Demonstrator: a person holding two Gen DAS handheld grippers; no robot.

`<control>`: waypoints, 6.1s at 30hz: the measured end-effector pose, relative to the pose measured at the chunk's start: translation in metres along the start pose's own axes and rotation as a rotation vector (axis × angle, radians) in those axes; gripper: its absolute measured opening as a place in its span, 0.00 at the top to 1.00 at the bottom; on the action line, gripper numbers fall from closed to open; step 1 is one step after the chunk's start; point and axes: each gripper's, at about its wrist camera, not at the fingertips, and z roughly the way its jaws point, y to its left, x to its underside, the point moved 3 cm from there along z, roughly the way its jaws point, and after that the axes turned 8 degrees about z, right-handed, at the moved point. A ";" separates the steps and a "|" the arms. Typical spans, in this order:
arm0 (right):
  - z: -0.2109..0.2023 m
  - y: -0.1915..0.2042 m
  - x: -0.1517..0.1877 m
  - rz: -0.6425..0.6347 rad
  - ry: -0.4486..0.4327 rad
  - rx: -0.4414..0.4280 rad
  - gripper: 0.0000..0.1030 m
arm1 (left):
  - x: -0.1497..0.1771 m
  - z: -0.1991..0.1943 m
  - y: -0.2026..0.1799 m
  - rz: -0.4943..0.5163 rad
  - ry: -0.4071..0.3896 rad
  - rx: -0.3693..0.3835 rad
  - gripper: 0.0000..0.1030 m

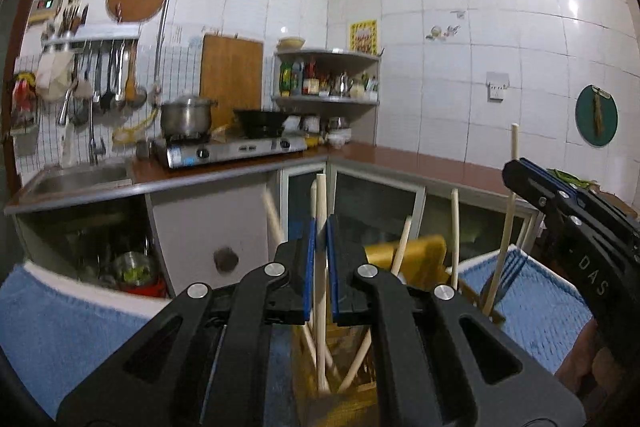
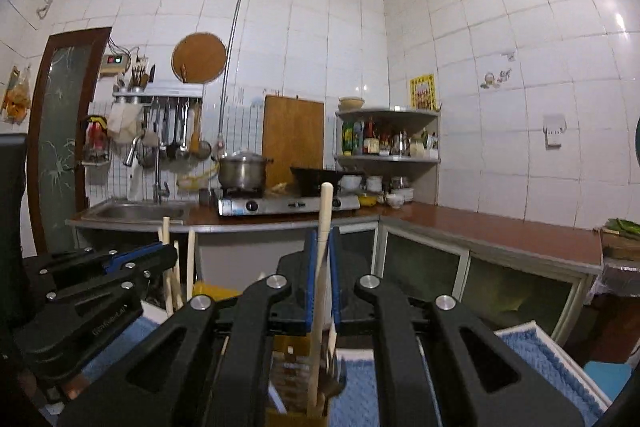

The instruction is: Organize utensils

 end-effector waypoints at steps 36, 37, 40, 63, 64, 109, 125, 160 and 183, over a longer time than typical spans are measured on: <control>-0.222 0.000 0.060 0.132 0.314 0.008 0.04 | 0.073 -0.281 0.031 -0.052 0.137 -0.231 0.05; -0.232 -0.002 0.071 0.145 0.329 0.012 0.04 | 0.083 -0.286 0.030 -0.054 0.141 -0.242 0.05; -0.247 -0.003 0.095 0.124 0.345 0.047 0.04 | 0.110 -0.296 0.026 -0.070 0.157 -0.237 0.05; -0.265 0.002 0.130 0.075 0.289 0.108 0.04 | 0.155 -0.295 0.002 0.054 0.192 -0.293 0.05; -0.266 0.002 0.129 0.072 0.285 0.107 0.04 | 0.155 -0.294 0.003 0.051 0.199 -0.292 0.05; -0.273 0.003 0.129 0.047 0.260 0.105 0.04 | 0.154 -0.305 -0.003 0.054 0.134 -0.273 0.05; -0.277 0.002 0.128 0.053 0.259 0.113 0.04 | 0.153 -0.306 -0.002 0.053 0.136 -0.274 0.05; -0.277 0.001 0.129 0.052 0.258 0.114 0.04 | 0.154 -0.306 -0.003 0.052 0.135 -0.275 0.05; -0.277 0.001 0.129 0.053 0.258 0.114 0.04 | 0.154 -0.306 -0.002 0.052 0.134 -0.275 0.05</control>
